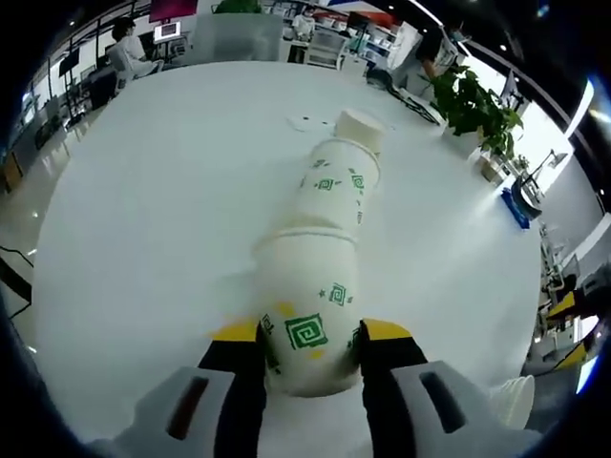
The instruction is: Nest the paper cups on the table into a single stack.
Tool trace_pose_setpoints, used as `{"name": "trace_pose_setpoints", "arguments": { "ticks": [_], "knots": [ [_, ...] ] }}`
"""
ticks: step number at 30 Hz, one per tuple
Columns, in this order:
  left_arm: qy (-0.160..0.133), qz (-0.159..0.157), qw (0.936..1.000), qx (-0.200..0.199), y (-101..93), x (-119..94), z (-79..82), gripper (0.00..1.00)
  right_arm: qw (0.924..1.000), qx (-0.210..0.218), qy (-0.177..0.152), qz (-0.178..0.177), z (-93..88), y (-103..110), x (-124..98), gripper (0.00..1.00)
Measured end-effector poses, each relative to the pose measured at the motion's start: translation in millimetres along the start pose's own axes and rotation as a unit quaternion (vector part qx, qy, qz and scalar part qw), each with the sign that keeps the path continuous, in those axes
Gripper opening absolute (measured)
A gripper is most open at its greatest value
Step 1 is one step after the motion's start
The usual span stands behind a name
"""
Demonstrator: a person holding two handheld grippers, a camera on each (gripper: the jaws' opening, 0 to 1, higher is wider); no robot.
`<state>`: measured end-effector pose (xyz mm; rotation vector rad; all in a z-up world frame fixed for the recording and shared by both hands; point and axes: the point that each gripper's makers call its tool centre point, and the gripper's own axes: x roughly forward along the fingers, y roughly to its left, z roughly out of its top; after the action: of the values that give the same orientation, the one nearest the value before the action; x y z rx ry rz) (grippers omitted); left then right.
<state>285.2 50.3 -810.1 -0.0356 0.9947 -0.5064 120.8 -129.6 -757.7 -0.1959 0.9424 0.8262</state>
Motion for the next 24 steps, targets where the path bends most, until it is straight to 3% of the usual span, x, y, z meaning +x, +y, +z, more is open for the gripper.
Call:
{"name": "trace_pose_setpoints", "arguments": {
  "ticks": [10, 15, 24],
  "knots": [
    [-0.024, 0.001, 0.9995, 0.021, 4.4, -18.8, -2.4, 0.36, 0.9998, -0.005, -0.02, 0.002, 23.2, -7.3, 3.7, 0.37],
    [-0.029, -0.009, 0.9992, 0.027, 5.3, -19.4, -0.4, 0.36, 0.9994, -0.008, -0.032, 0.004, 43.6, -13.3, 6.3, 0.36],
    [-0.043, -0.031, 0.994, 0.096, -8.2, -17.3, 8.6, 0.36, 0.9982, -0.028, -0.051, 0.016, 83.2, -17.6, 16.4, 0.35]
  ]
}}
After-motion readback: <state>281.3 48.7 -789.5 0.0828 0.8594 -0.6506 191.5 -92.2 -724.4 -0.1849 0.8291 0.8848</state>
